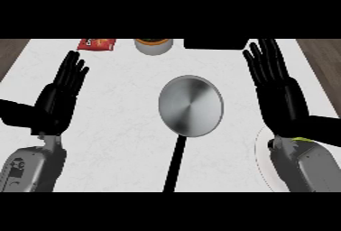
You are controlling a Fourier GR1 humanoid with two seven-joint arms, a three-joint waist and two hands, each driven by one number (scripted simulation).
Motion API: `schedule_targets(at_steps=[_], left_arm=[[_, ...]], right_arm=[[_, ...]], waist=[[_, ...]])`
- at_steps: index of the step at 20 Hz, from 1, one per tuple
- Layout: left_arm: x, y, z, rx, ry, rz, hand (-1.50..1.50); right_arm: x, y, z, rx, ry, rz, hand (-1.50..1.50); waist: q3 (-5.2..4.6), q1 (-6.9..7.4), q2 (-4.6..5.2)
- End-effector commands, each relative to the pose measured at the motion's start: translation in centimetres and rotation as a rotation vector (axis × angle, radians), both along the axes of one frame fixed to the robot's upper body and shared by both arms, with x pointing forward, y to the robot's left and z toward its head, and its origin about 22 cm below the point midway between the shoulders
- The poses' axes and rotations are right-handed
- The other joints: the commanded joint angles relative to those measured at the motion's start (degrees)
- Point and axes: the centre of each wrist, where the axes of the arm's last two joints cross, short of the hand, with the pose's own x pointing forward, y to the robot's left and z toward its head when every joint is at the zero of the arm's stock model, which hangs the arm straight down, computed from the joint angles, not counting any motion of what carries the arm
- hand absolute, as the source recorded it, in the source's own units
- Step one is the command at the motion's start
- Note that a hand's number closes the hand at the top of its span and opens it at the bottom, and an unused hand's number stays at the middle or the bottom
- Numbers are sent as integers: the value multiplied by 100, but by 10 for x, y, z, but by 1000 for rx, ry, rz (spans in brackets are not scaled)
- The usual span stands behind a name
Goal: Pick the cupcake from the plate and place it in the pan
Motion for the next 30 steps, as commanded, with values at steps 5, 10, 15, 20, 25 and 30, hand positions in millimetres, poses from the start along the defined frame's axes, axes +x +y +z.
schedule_targets(at_steps=[5, 10, 15, 20, 25, 30], left_arm=[[-26, 82, -44, 270, 303, 253, 0], [-48, 105, -70, 320, 442, 341, 0], [-51, 104, -83, 318, 485, 331, 0], [-36, 116, -65, 346, 476, 327, 0], [-32, 95, -68, 346, 492, 322, 0], [-43, 110, -78, 348, 490, 334, 0]], right_arm=[[-23, -4, 21, -144, -192, 594, -150], [-13, -121, -17, -276, -124, -27, 150], [-48, -173, -75, 19, -200, 221, -150], [-48, -246, -38, -190, -303, 303, -150], [-49, -264, 7, -563, -285, 266, -150], [-48, -245, 54, -977, -289, 277, -150]], waist=[[218, 137, 149], [231, -198, 268], [215, -122, 178], [197, -48, 143], [190, -31, 120], [169, -32, 91]])
